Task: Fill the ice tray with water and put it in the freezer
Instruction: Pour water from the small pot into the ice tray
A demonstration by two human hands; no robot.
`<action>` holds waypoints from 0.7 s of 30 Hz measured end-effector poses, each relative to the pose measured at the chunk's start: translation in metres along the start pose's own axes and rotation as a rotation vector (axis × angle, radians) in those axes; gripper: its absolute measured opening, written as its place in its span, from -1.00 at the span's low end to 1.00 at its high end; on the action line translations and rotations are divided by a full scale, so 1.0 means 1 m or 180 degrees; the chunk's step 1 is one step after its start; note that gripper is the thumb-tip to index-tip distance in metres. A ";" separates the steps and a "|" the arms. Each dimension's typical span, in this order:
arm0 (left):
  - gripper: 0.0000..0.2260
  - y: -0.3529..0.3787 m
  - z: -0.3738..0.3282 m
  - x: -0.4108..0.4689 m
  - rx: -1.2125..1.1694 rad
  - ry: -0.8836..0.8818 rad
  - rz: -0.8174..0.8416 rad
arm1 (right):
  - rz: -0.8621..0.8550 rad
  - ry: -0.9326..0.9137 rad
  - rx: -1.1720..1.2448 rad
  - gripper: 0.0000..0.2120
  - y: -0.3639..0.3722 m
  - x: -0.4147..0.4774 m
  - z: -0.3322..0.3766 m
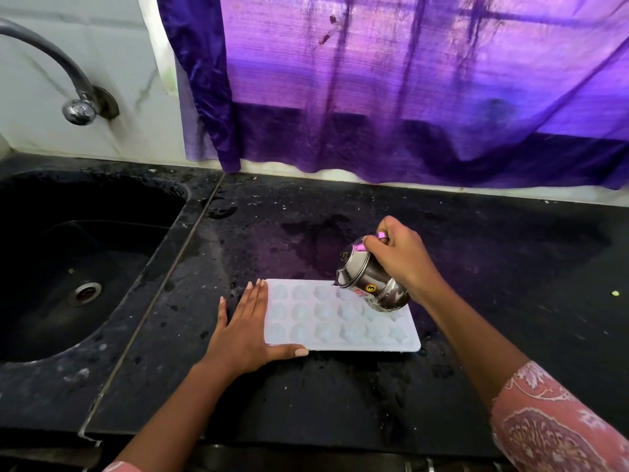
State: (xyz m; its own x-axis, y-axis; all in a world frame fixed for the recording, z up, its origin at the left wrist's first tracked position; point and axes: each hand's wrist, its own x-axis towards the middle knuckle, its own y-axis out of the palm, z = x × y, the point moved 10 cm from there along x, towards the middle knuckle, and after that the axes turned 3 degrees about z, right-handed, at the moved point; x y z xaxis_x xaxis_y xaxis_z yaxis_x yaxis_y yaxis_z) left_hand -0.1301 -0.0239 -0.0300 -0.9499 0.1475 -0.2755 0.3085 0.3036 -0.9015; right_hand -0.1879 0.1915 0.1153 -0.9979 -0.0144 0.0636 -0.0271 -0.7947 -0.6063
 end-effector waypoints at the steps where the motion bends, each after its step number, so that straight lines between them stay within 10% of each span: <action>1: 0.22 0.000 0.000 0.000 0.0010 0.0000 -0.0003 | -0.0001 -0.0007 -0.0013 -0.74 0.000 0.000 0.000; 21: 0.28 -0.002 0.000 0.000 0.0087 -0.0003 -0.0038 | -0.0081 0.0069 0.0121 -0.83 -0.004 0.002 -0.006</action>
State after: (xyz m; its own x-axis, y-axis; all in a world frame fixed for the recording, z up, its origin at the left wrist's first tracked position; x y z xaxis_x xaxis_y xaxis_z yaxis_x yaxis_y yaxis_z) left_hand -0.1304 -0.0242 -0.0280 -0.9536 0.1431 -0.2649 0.2957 0.2795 -0.9135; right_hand -0.1905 0.1977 0.1133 -0.9979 0.0189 0.0612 -0.0506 -0.8173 -0.5741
